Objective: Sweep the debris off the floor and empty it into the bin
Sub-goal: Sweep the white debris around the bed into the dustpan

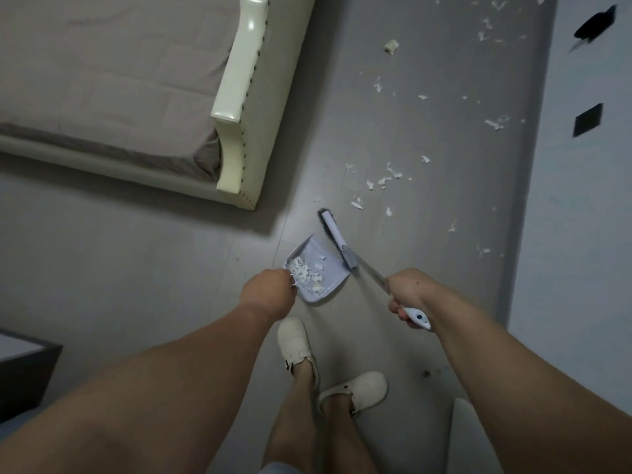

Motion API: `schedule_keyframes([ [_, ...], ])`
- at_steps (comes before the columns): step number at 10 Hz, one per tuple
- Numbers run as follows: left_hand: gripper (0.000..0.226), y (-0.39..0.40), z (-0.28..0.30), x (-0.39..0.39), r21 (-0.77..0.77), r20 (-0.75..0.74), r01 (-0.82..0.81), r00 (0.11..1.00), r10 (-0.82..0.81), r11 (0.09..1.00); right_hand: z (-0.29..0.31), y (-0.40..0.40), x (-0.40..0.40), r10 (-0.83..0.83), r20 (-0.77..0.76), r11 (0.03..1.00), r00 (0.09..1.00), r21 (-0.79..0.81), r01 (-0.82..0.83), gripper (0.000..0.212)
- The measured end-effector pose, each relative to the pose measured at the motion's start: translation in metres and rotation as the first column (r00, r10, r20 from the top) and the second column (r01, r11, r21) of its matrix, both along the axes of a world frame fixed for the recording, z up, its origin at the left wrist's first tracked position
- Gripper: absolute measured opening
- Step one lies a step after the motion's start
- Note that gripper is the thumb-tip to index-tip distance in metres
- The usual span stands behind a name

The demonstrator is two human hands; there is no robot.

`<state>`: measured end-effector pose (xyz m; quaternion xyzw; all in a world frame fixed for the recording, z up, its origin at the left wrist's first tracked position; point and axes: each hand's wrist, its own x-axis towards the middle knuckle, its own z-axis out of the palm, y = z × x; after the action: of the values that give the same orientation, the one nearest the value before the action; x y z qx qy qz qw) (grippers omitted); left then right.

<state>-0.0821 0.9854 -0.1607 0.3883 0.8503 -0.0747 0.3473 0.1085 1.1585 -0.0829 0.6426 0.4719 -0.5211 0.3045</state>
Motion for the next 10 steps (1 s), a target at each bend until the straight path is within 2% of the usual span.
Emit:
schedule_keyframes([
  [1,0.022,0.007,0.001,-0.002,-0.028,0.003,0.003,1.0,-0.003,1.0,-0.001,0.007,-0.01,0.039,0.003,0.994,0.999,0.098,-0.039,0.02],
  [2,0.022,0.011,0.002,-0.007,-0.046,0.014,0.001,1.0,0.0,0.999,-0.018,0.001,-0.027,0.129,-0.041,0.989,0.991,0.075,-0.125,0.026],
  [3,0.022,0.009,0.004,-0.011,-0.043,0.021,0.005,1.0,-0.004,0.999,-0.015,-0.005,-0.039,0.134,-0.02,0.991,0.991,0.003,-0.134,0.025],
  [4,0.024,-0.001,0.008,-0.022,-0.019,-0.009,0.009,1.0,-0.009,1.0,-0.001,-0.003,-0.039,0.097,-0.001,0.992,0.995,-0.08,-0.097,0.017],
  [5,0.027,-0.007,0.013,-0.044,0.032,-0.038,-0.004,0.999,0.005,0.999,0.016,0.011,-0.039,-0.025,-0.019,0.998,1.0,-0.054,0.024,0.013],
  [7,0.027,0.011,0.015,-0.1,0.08,-0.059,-0.083,0.994,0.088,0.993,0.025,0.061,-0.089,-0.141,-0.163,0.978,0.976,0.13,0.163,0.018],
  [8,0.026,0.034,0.012,-0.126,0.079,-0.067,-0.119,0.99,0.125,0.99,0.011,0.092,-0.126,-0.107,-0.181,0.975,0.978,0.176,0.139,0.016],
  [9,0.024,0.06,0.004,-0.147,0.075,-0.068,-0.161,0.984,0.166,0.984,-0.01,0.124,-0.158,0.0,-0.175,0.973,0.985,0.228,0.041,0.016],
  [10,0.024,0.083,-0.006,-0.159,0.085,-0.099,-0.169,0.979,0.177,0.982,-0.036,0.147,-0.181,0.055,-0.093,0.971,0.994,0.237,-0.031,0.021],
])
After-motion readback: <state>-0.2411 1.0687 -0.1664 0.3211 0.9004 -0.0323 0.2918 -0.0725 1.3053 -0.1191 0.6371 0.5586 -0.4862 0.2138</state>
